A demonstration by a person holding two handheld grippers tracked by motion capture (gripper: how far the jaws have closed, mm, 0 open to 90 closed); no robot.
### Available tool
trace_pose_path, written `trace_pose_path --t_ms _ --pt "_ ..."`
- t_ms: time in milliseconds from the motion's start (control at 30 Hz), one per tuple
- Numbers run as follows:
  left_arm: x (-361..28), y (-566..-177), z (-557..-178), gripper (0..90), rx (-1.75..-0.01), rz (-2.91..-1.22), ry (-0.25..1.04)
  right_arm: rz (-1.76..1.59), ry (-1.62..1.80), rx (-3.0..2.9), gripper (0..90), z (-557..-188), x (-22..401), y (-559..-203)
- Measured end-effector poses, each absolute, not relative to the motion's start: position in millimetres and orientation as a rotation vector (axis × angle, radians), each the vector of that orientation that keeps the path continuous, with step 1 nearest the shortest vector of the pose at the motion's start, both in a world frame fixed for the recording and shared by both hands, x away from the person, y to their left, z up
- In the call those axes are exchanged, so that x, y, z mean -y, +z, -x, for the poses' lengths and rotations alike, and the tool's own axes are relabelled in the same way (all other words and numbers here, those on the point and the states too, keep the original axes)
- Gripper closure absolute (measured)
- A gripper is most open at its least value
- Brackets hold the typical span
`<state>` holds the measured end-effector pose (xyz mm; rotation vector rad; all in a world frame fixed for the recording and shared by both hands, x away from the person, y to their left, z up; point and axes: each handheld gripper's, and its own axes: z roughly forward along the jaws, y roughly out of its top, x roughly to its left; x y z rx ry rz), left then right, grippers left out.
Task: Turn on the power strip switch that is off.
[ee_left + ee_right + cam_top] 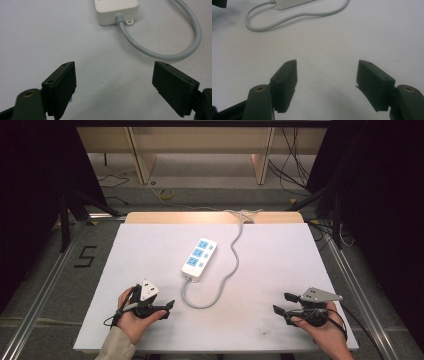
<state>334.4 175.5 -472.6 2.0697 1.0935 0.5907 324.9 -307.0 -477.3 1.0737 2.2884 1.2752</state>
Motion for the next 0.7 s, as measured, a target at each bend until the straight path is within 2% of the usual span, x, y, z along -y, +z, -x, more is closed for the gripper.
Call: trace_pose_path --t_ms 233,267,300,333,400,433,467,500,533,567,700 --pt "-174.9 -469.3 -333.2 28.1 -1.103 -2.068 0.612 -1.069 1.275 -2.283 34.0 -324.2 306.6 -476.4" --pt "-175.3 -468.5 -333.1 39.5 -1.101 -2.068 0.617 -1.065 1.275 -2.283 34.0 -324.2 306.3 -476.1" --pt "-176.0 -467.6 -333.3 39.5 -1.094 -2.072 0.623 -1.065 1.275 -2.283 34.0 -324.2 306.3 -476.1" --pt "-176.3 -466.5 -333.3 53.0 -1.103 -2.072 0.635 -1.064 1.278 -2.281 33.9 -324.1 306.0 -476.0" --pt "-176.4 -465.0 -334.1 66.3 -1.101 -2.084 0.646 -1.063 1.279 -2.283 33.9 -324.1 305.7 -476.2" --pt "-176.7 -464.2 -334.6 66.3 -1.102 -2.094 0.646 -1.063 1.279 -2.283 33.9 -324.1 305.7 -476.2" --pt "-176.5 -463.6 -335.1 79.1 -1.105 -2.106 0.646 -1.059 1.278 -2.284 33.8 -324.3 305.3 -476.3" --pt "-175.9 -463.3 -336.0 83.6 -1.104 -2.117 0.647 -1.056 1.278 -2.285 33.8 -324.2 305.1 -476.2" --pt "-175.3 -462.6 -337.0 83.6 -1.111 -2.125 0.638 -1.056 1.278 -2.285 33.8 -324.2 305.1 -476.2" --pt "-174.6 -461.8 -338.4 89.4 -1.118 -2.123 0.627 -1.055 1.283 -2.283 33.7 -324.1 304.8 -476.1" --pt "-169.4 -458.2 -342.6 89.7 -1.132 -2.128 0.580 -1.053 1.281 -2.288 33.7 -323.9 304.6 -476.2"
